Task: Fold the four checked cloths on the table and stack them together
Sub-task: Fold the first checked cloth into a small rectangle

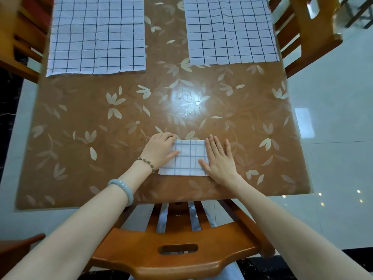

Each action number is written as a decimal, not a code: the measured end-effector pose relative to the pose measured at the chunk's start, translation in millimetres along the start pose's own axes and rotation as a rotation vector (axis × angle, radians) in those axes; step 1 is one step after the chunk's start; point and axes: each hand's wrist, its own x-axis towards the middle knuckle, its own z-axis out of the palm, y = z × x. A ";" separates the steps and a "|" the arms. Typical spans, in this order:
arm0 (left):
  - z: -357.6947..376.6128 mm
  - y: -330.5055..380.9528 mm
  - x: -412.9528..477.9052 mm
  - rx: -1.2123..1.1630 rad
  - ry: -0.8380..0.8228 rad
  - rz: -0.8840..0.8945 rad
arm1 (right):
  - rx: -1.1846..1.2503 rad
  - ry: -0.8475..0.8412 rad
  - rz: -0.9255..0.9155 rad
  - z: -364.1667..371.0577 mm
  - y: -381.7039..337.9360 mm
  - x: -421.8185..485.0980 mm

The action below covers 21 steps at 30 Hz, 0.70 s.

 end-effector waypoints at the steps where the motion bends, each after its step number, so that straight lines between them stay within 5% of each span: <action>1: -3.6 2.4 8.5 0.017 0.012 -0.026 | -0.007 -0.006 0.001 -1.3 -1.2 -0.3; 12: -25.1 53.7 70.4 -0.097 -0.464 -0.054 | 0.063 -0.011 0.042 -15.8 -2.3 -2.2; 16: -38.8 53.6 59.8 -0.234 -0.430 0.025 | 0.766 0.138 0.189 -37.1 -4.7 -16.9; 21: -73.6 47.7 27.2 -0.752 -0.320 -0.058 | 1.721 0.131 0.580 -78.1 -0.8 -35.0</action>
